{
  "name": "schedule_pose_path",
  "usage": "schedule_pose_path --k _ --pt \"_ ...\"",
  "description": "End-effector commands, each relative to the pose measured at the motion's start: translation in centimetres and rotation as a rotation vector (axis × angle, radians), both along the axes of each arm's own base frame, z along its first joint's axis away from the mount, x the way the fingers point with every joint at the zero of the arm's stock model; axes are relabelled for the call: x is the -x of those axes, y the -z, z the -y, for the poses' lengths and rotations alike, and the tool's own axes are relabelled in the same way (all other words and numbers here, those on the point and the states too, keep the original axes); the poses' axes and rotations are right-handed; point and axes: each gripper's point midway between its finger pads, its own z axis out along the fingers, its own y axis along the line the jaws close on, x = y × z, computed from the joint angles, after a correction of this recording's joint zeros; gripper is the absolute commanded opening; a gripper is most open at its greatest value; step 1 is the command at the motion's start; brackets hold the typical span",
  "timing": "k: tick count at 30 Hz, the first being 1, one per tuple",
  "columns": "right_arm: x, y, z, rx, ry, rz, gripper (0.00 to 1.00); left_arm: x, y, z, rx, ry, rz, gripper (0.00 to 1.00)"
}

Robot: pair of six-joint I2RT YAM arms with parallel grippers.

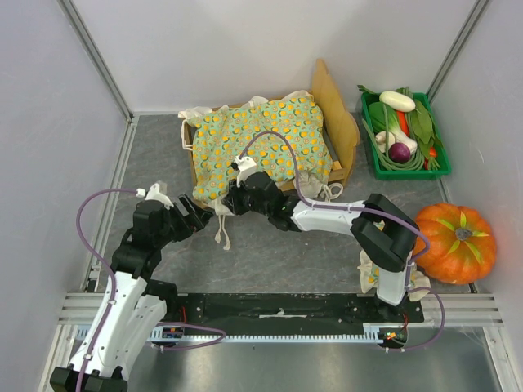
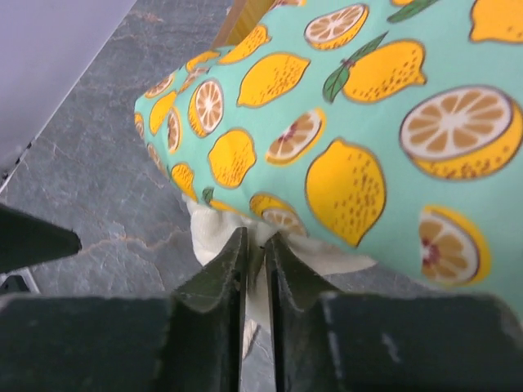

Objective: Set up the pet bed

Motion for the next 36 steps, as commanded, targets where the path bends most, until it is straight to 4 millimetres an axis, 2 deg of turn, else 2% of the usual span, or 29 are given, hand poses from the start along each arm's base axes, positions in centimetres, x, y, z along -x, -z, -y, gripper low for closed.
schedule_pose_path --k 1,2,3,5,9,12,16,18,19,22,23,27,30,32,33,34,36 --pt "-2.1 -3.2 -1.2 -0.036 0.011 0.073 0.14 -0.4 -1.6 -0.3 0.008 -0.029 0.038 0.89" --pt "-2.3 -3.3 -1.1 -0.033 0.014 0.079 0.03 -0.5 -1.5 -0.4 0.005 -0.031 0.036 0.89" --pt "-2.7 -3.8 -1.0 -0.033 0.017 0.096 0.01 -0.4 -1.6 -0.4 0.005 -0.031 0.039 0.89" --pt "-3.3 -4.3 -0.9 -0.034 0.034 0.114 0.0 -0.5 -1.4 -0.4 0.003 -0.033 0.035 0.89" --pt "-4.9 -6.7 -0.8 -0.049 0.06 0.195 0.0 -0.5 -1.4 -0.3 0.009 -0.026 0.035 0.89" --pt "-6.3 -7.4 -0.7 -0.031 0.099 0.259 0.0 -0.6 -1.5 -0.3 0.008 -0.027 0.042 0.89" --pt "-7.8 -5.7 -1.0 -0.019 0.134 0.315 0.01 -0.5 -1.3 -0.4 0.01 -0.033 0.041 0.89" --pt "-8.7 -4.1 -0.5 0.019 0.182 0.335 0.02 -0.4 -1.1 -0.4 0.015 -0.036 0.041 0.89" --pt "-9.0 -2.6 -0.5 0.039 0.185 0.336 0.03 -0.3 -0.9 -0.3 0.016 -0.036 0.037 0.89" --pt "-8.6 -0.3 -0.6 0.08 0.179 0.354 0.06 -0.2 -0.7 -0.4 0.014 -0.037 0.033 0.89" --pt "-8.3 1.0 0.0 0.114 0.187 0.365 0.06 -0.2 -0.6 -0.4 0.014 -0.039 0.031 0.89" --pt "-7.5 2.8 -0.1 0.16 0.153 0.357 0.09 -0.2 -0.4 -0.5 0.012 -0.045 0.028 0.89" --pt "-7.0 3.3 0.0 0.176 0.135 0.327 0.11 -0.4 -0.2 -0.6 0.009 -0.049 0.024 0.89" --pt "-6.3 3.1 0.1 0.188 0.11 0.309 0.18 -0.4 -0.3 -0.5 0.007 -0.046 0.025 0.89" --pt "-6.0 2.8 0.1 0.186 0.098 0.305 0.22 -0.4 -0.2 -0.5 0.006 -0.046 0.022 0.89" --pt "-5.8 1.6 0.2 0.17 0.094 0.31 0.31 -0.4 -0.2 -0.6 0.004 -0.047 0.022 0.89" --pt "-5.5 0.7 0.4 0.168 0.087 0.305 0.37 -0.4 -0.1 -0.6 0.004 -0.047 0.021 0.89"
